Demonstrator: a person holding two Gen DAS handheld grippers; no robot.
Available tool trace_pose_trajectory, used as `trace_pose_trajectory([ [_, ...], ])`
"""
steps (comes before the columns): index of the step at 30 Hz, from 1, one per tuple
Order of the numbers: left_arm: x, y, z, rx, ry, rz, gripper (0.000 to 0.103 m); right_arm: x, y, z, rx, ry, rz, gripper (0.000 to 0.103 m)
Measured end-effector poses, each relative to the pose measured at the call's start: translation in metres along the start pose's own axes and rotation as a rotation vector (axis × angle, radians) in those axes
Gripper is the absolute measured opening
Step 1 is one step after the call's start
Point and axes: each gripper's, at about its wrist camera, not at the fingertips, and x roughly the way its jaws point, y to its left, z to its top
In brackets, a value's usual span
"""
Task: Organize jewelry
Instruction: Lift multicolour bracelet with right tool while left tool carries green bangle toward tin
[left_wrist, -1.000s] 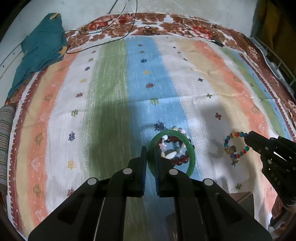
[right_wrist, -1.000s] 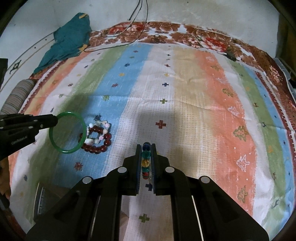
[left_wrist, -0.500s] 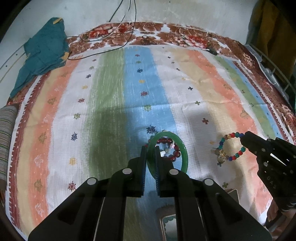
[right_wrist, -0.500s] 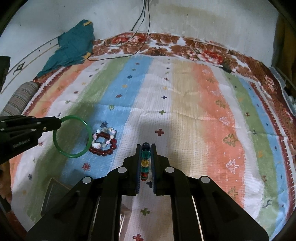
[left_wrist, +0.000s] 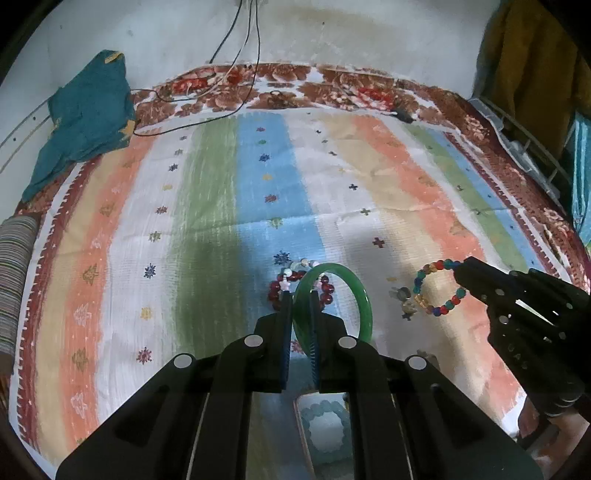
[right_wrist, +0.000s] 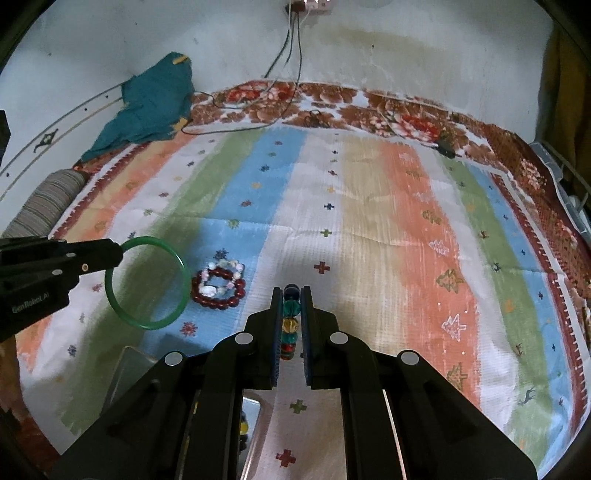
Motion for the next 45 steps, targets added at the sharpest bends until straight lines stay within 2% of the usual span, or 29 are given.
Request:
trace_pose_trajectory([
  [7,-0.019,-0.003,-0.006,-0.027,-0.037,-0.005,0.008,-0.018,0.011,-0.002,-0.030,-0.036,0.006,0.010],
  [12,-0.025,-0.009,-0.011,-0.007,-0.047,-0.006,0.008,-0.031,0.017,-0.006,-0.039,-0.055,0.018,0.010],
  [17,-0.036,-0.016,-0.017,0.030,-0.080,0.036,0.008,-0.039,0.022,-0.010,-0.044,-0.067,0.028,0.010],
  [29,-0.056,-0.020,-0.031,0.020,-0.113,0.021,0.008,-0.059,0.027,-0.022,-0.046,-0.084,0.048,0.010],
  [41,-0.063,-0.031,-0.051,0.035,-0.092,0.000,0.008,-0.067,0.035,-0.046,-0.048,-0.052,0.074,0.010],
  [45,-0.059,-0.024,-0.058,-0.033,-0.042,-0.067,0.009,-0.068,0.033,-0.048,-0.027,-0.038,0.075,0.011],
])
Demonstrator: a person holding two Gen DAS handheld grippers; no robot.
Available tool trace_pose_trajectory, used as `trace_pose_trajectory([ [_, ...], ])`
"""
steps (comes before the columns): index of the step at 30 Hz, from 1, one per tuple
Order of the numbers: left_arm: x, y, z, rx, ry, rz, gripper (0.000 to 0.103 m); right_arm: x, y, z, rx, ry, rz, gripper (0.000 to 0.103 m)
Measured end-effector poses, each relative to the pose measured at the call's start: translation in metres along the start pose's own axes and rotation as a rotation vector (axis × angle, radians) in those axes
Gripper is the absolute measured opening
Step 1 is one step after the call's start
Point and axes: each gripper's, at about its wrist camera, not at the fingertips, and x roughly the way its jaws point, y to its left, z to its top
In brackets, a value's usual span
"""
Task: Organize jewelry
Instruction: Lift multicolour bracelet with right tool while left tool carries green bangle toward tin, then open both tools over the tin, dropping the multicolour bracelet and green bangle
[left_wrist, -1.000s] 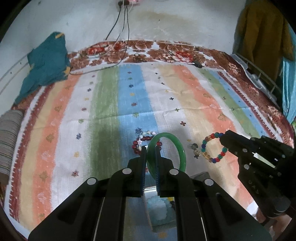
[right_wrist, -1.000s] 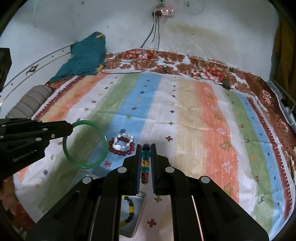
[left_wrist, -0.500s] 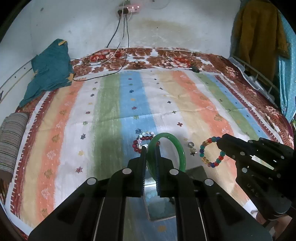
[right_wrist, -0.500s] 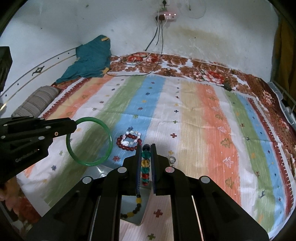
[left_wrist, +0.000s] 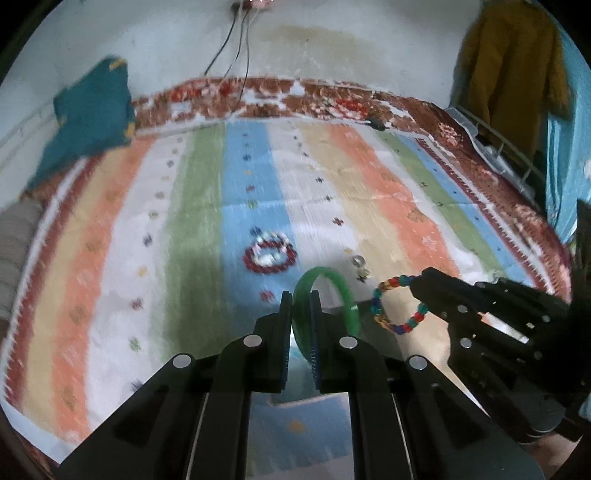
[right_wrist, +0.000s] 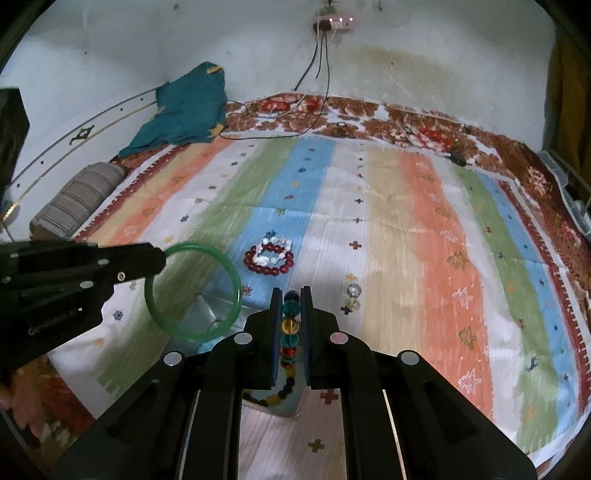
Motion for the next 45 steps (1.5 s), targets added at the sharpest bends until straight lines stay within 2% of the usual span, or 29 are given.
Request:
trace_pose_trajectory([
  [2,0.001,0.002,0.000,-0.015,0.005,0.001,0.014,0.001,-0.004,-0.001,0.013,0.007,-0.010,0.015],
  [3,0.001,0.005,0.000,-0.022,0.004,0.009,0.019,0.001,-0.006,-0.002,0.020,0.013,-0.013,0.026],
  [5,0.002,0.010,0.001,-0.044,0.008,0.014,0.022,0.003,-0.011,-0.003,0.038,0.017,-0.014,0.034],
  [8,0.004,0.016,0.003,-0.065,0.009,0.026,0.028,0.005,-0.017,-0.004,0.054,0.024,-0.021,0.035],
  [10,0.004,0.017,0.004,-0.066,0.006,0.039,0.037,0.009,-0.022,-0.004,0.069,0.040,-0.025,0.041],
  [13,0.009,0.020,0.008,-0.073,0.015,0.049,0.046,0.015,-0.027,-0.003,0.081,0.061,-0.032,0.044],
  [17,0.019,0.026,0.014,-0.085,0.026,0.073,0.053,0.019,-0.035,-0.003,0.105,0.083,-0.035,0.057],
  [18,0.021,0.028,0.015,-0.089,0.028,0.076,0.057,0.021,-0.037,-0.003,0.110,0.093,-0.034,0.058],
  [22,0.027,0.034,0.021,-0.114,0.027,0.084,0.061,0.025,-0.046,-0.003,0.139,0.101,-0.035,0.058],
  [25,0.033,0.033,0.026,-0.094,0.023,0.101,0.065,0.029,-0.051,-0.003,0.150,0.117,-0.037,0.058],
  [35,0.055,0.033,0.037,-0.044,0.059,0.139,0.071,0.051,-0.061,0.001,0.184,0.178,-0.031,0.064],
  [42,0.068,0.033,0.046,-0.027,0.063,0.149,0.071,0.051,-0.057,0.009,0.136,0.149,-0.068,0.068],
  [45,0.075,0.031,0.050,-0.009,0.074,0.159,0.075,0.059,-0.060,0.010,0.146,0.175,-0.038,0.070],
])
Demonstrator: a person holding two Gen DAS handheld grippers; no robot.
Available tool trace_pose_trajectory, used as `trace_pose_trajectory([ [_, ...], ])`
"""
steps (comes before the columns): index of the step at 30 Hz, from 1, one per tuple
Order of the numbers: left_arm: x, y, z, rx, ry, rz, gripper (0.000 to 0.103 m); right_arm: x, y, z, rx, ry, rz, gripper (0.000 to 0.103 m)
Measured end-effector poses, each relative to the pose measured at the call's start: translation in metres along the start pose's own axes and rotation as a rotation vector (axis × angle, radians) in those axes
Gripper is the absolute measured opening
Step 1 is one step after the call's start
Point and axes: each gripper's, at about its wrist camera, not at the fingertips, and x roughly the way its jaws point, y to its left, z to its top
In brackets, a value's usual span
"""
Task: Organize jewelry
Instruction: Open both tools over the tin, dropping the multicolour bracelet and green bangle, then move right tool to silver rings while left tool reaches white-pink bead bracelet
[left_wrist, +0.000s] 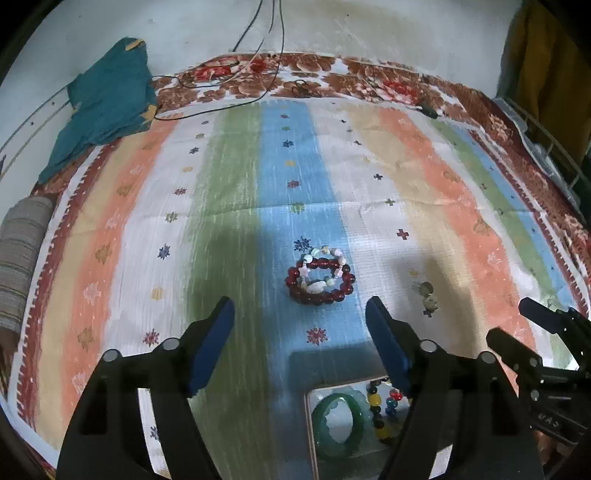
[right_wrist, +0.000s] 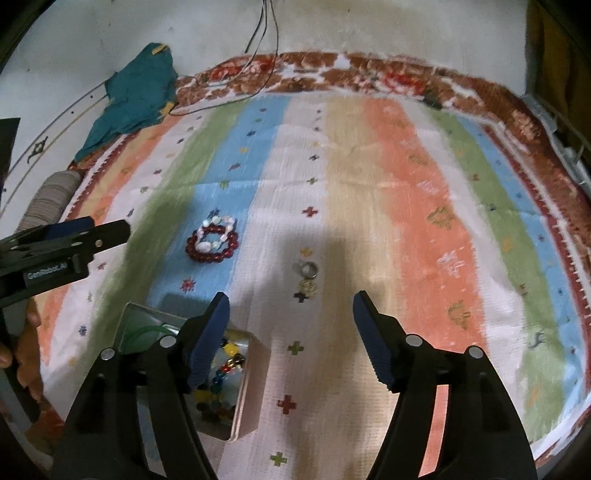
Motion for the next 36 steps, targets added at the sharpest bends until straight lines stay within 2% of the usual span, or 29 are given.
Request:
trace_pose_trajectory([
  [7,0.017,-0.007,0.009,0.021,0.018,0.001,0.075,0.014,-0.003,0.003,-0.002,0.028,-0.020,0.070],
  [13,0.037,-0.009,0.012,0.038,0.051,0.019,0.076,0.028,-0.011,0.005,0.027,0.074,-0.004,0.071],
  [15,0.042,-0.008,0.012,0.035,0.065,0.010,0.076,0.034,-0.016,0.006,0.048,0.093,0.004,0.073],
  [28,0.083,0.002,0.023,0.009,0.147,-0.035,0.076,0.067,-0.021,0.014,0.077,0.158,0.022,0.073],
  [36,0.101,0.002,0.034,0.011,0.162,-0.059,0.076,0.082,-0.024,0.018,0.087,0.186,0.006,0.073],
])
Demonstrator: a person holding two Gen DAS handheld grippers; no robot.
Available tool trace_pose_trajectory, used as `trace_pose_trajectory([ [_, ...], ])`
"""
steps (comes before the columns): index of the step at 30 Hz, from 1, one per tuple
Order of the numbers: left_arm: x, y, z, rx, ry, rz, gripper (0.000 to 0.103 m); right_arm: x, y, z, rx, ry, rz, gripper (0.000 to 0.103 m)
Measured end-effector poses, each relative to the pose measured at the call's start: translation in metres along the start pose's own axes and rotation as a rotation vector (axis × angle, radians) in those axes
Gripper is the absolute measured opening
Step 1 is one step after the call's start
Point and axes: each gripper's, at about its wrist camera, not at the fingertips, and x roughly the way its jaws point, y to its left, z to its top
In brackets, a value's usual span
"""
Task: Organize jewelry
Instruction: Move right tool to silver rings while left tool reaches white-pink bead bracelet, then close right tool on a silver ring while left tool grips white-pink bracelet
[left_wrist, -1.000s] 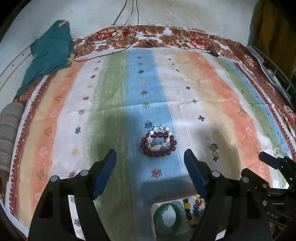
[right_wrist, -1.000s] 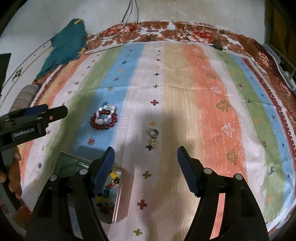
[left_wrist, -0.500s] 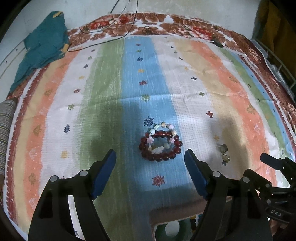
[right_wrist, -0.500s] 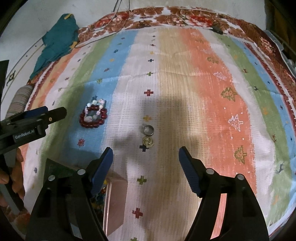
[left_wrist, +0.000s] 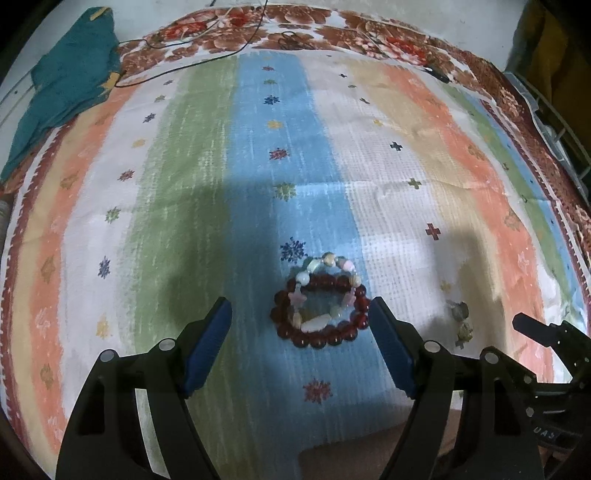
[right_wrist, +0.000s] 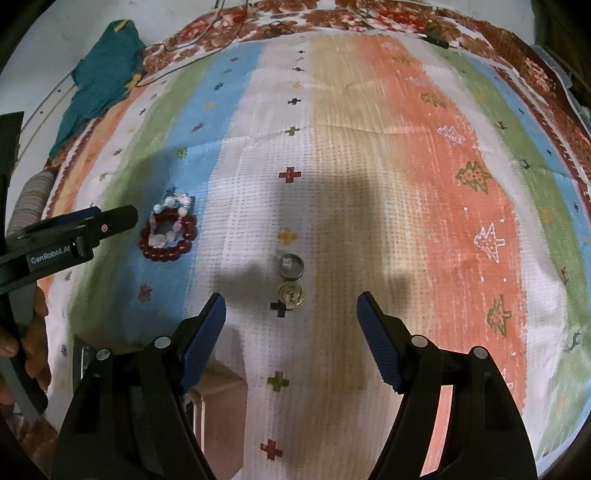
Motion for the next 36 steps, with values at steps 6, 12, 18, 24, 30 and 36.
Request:
trace_pose_trajectory([
  [6,0.018,0.004,0.008,-0.002,0.029,-0.012,0.071,0.011,0.001,0.003,-0.012,0.026,0.003,0.073],
  [12,0.028,0.007,0.012,0.004,0.052,-0.017,0.068,0.022,0.002,0.007,-0.015,0.047,-0.003,0.073],
  [18,0.040,0.012,0.016,-0.009,0.071,-0.036,0.062,0.033,0.001,0.008,-0.004,0.075,-0.002,0.063],
  [24,0.054,0.006,0.018,0.018,0.096,-0.046,0.052,0.041,-0.001,0.008,0.004,0.092,-0.009,0.050],
  [30,0.055,0.005,0.021,0.015,0.093,-0.071,0.033,0.043,-0.002,0.007,-0.006,0.097,-0.016,0.028],
  [36,0.052,0.012,0.019,-0.026,0.085,-0.065,0.010,0.043,-0.004,0.008,0.001,0.097,-0.011,0.018],
])
